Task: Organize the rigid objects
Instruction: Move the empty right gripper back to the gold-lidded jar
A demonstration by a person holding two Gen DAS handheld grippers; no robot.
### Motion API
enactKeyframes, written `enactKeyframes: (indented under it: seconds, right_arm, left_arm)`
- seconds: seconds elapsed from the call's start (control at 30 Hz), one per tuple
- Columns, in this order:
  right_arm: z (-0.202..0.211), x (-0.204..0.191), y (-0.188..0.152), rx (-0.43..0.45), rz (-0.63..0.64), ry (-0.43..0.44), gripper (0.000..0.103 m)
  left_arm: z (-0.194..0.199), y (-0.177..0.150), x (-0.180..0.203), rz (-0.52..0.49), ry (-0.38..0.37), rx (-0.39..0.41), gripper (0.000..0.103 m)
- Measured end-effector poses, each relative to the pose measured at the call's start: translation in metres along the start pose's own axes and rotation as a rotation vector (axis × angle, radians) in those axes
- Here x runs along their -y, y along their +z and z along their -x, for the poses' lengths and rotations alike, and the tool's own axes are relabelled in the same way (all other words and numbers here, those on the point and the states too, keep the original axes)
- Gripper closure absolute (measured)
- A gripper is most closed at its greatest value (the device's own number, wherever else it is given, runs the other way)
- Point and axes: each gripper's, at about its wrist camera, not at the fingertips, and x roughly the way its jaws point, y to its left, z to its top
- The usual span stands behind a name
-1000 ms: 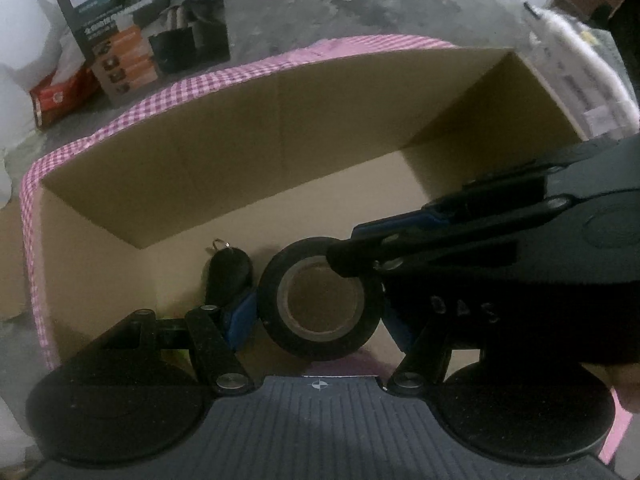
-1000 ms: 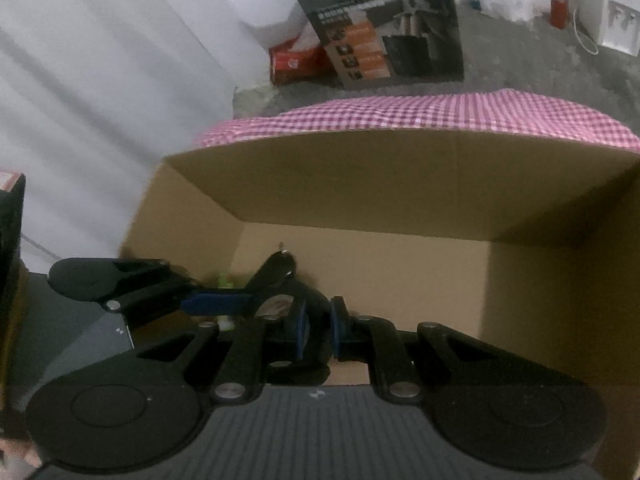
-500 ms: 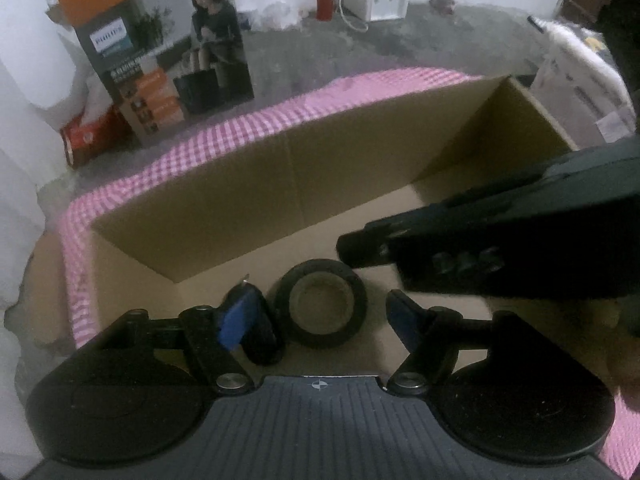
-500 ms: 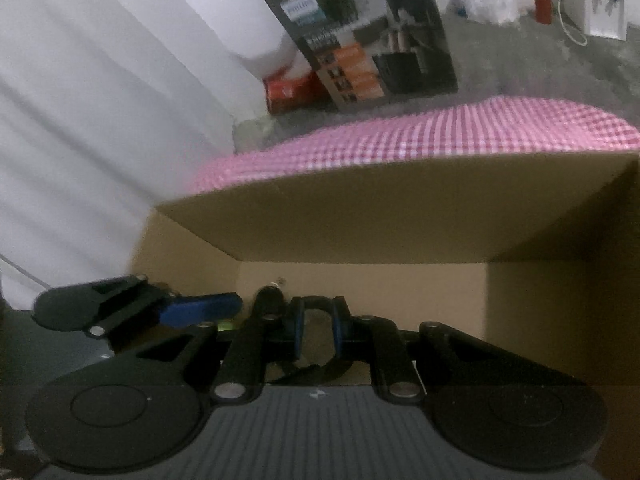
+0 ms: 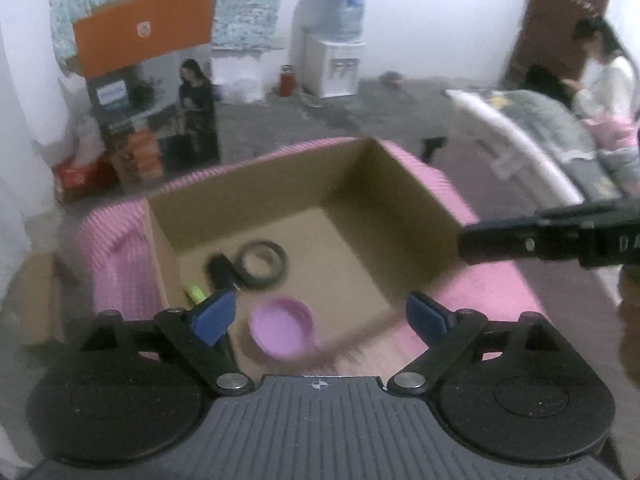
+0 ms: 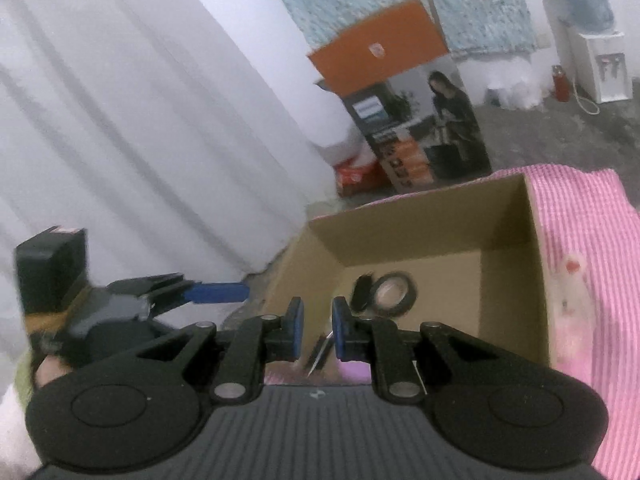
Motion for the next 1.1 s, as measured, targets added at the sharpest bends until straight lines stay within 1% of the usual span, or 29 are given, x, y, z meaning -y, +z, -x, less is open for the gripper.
enactKeyframes:
  seconds: [0.07, 0.17, 0.27, 0.37, 0.47, 0.53, 0.57, 0.63, 0.7, 0.83, 0.9, 1.03, 1.1]
  right_arm:
    - [0.019, -0.008, -0.020, 0.014, 0.003, 0.014, 0.086]
    - [0.041, -0.016, -0.054, 0.046, -0.005, 0.060, 0.085]
    - [0.051, -0.019, -0.092, 0.076, -0.033, 0.084, 0.080]
    - [0.052, -0.016, -0.132, 0.088, -0.076, 0.087, 0.074]
    - [0.042, -0.011, -0.164, 0.068, -0.110, 0.075, 0.074]
    - [0.034, -0.010, -0.179, 0.045, -0.115, 0.047, 0.074]
    - [0.029, -0.010, -0.185, 0.031, -0.112, 0.020, 0.074]
    - [0.023, -0.009, -0.192, 0.005, -0.108, -0.011, 0.074]
    - [0.015, -0.007, -0.193, -0.016, -0.107, -0.036, 0.074]
    - [0.007, -0.008, -0.197, -0.031, -0.109, -0.063, 0.074]
    - [0.001, -0.006, -0.196, -0.039, -0.111, -0.076, 0.072]
    - [-0.009, -0.004, -0.192, -0.051, -0.108, -0.103, 0.058]
    - [-0.012, -0.004, -0.189, -0.057, -0.104, -0.117, 0.056]
  left_arm:
    - [0.014, -0.017, 0.004, 0.017, -0.024, 0.012, 0.004]
    - [0.031, -0.048, 0.012, 0.032, -0.045, 0.035, 0.002]
    - [0.039, -0.085, 0.018, 0.070, -0.033, 0.033, 0.002]
    - [0.044, -0.123, 0.021, 0.112, -0.037, 0.041, 0.000]
    - [0.036, -0.159, 0.026, 0.178, -0.033, 0.029, 0.000]
    - [0.030, -0.176, 0.032, 0.183, -0.006, 0.025, 0.000]
    - [0.024, -0.181, 0.036, 0.164, 0.019, 0.024, 0.000]
    - [0.016, -0.188, 0.045, 0.114, 0.053, 0.025, 0.000]
    - [0.009, -0.192, 0.052, 0.088, 0.083, 0.021, 0.000]
    - [0.001, -0.204, 0.061, 0.062, 0.075, 0.017, 0.000]
    - [-0.004, -0.205, 0.064, 0.048, 0.069, 0.009, 0.000]
    - [-0.014, -0.207, 0.072, 0.013, 0.095, 0.001, 0.000]
    - [-0.018, -0.207, 0.078, -0.016, 0.114, -0.003, 0.000]
